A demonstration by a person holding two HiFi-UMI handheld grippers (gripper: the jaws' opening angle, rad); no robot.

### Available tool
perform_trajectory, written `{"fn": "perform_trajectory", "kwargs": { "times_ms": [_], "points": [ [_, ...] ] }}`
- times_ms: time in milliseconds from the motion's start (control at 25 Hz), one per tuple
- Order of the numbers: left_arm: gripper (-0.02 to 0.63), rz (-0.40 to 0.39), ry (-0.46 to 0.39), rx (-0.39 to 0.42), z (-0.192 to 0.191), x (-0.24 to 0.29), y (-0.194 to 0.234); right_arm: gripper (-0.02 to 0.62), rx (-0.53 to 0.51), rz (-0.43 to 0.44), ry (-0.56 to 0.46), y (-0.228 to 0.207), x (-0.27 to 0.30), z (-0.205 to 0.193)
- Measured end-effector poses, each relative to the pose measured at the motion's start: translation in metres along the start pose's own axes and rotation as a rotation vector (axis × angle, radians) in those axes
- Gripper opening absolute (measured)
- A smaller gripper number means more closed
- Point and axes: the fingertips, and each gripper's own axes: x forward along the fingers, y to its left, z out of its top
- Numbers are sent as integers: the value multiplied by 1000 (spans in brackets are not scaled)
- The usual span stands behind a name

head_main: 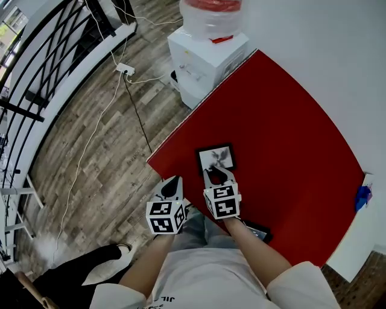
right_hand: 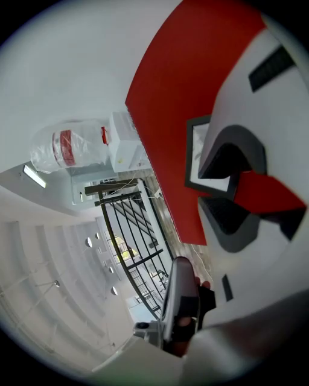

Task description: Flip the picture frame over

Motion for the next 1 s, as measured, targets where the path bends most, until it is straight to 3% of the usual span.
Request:
{"fn": "perform_trajectory", "kwargs": {
  "times_ms": [280, 560, 880, 1000],
  "points": [
    [5, 22, 26, -28, -14, 4, 19, 130, 14, -49, 70, -2, 35, -14],
    [5, 37, 42, -55, -25, 7, 32, 129, -25, -106, 136, 2, 54, -16],
    [5, 38, 51, -66, -29, 5, 43, 127, -31, -112, 188, 10, 71, -22],
    [5, 35, 53, -68, -29, 7, 45, 100, -40, -131, 203, 7, 75, -24]
  ]
}}
